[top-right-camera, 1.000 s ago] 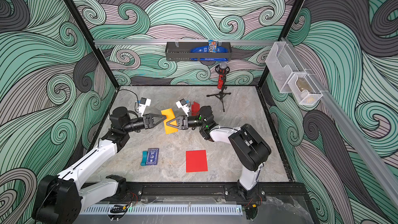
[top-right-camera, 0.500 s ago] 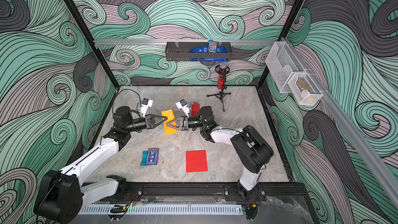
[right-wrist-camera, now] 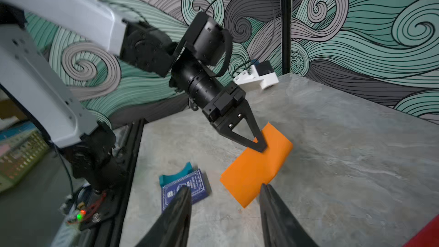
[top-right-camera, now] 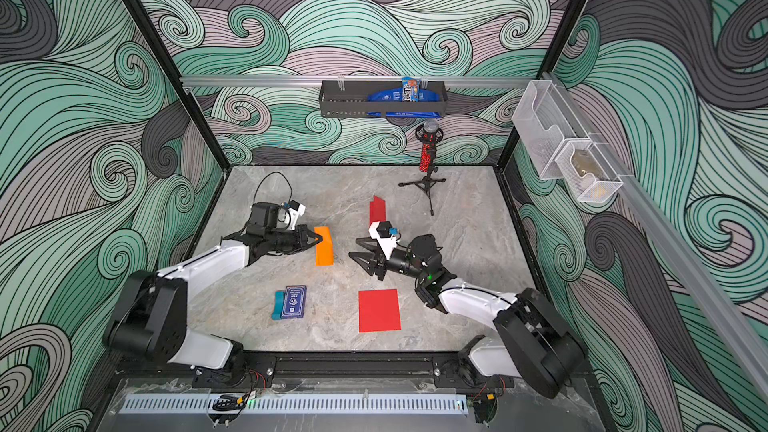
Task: Fold the square paper along the opposite sides
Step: Smooth out the paper at the center of the board.
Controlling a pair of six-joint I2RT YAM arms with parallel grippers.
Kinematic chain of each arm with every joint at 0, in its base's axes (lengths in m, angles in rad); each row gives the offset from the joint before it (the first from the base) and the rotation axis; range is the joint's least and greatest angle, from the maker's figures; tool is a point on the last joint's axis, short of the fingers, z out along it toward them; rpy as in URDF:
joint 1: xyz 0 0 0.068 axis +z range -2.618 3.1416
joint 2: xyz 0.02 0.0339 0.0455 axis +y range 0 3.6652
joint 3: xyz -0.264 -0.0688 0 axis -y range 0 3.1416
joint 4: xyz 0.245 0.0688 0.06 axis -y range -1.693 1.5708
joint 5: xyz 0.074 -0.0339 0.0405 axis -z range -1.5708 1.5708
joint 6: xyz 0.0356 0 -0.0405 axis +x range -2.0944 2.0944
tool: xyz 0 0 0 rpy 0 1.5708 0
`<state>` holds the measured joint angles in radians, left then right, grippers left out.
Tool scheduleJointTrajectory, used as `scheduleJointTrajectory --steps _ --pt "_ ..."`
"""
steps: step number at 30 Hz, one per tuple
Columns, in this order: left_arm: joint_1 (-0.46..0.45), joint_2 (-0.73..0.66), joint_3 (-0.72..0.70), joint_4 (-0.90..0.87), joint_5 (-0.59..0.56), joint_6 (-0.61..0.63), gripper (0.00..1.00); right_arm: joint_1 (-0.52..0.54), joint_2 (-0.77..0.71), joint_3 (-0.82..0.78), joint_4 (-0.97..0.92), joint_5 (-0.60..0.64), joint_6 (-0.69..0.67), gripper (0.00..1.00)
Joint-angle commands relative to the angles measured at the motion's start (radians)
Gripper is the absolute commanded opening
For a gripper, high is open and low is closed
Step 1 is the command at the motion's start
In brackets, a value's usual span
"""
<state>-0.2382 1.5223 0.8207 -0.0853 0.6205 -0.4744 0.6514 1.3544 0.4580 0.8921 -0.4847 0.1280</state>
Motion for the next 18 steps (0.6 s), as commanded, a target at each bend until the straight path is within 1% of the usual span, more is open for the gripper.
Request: scheduleJointTrajectory --steps 1,3,6,10,13,18 --pt "-0.007 0.077 0.059 -0.115 -0.039 0.073 0.0 0.031 0.066 0.022 0.015 0.097 -0.166 0.44" --pt "-0.014 0.113 0.081 -0.118 -0.037 0.087 0.0 0.051 0.122 0.031 0.027 0.103 -0.177 0.42" --pt "-0.017 0.178 0.107 -0.142 -0.074 0.108 0.0 0.082 0.208 0.057 0.042 0.117 -0.195 0.4" --pt "-0.018 0.261 0.114 -0.16 -0.098 0.123 0.0 0.119 0.332 0.135 0.03 0.116 -0.207 0.35" --pt "-0.016 0.276 0.117 -0.171 -0.12 0.128 0.0 0.13 0.405 0.19 0.016 0.107 -0.211 0.33" --pt "-0.015 0.296 0.113 -0.18 -0.134 0.131 0.0 0.133 0.539 0.289 -0.022 0.117 -0.196 0.25"
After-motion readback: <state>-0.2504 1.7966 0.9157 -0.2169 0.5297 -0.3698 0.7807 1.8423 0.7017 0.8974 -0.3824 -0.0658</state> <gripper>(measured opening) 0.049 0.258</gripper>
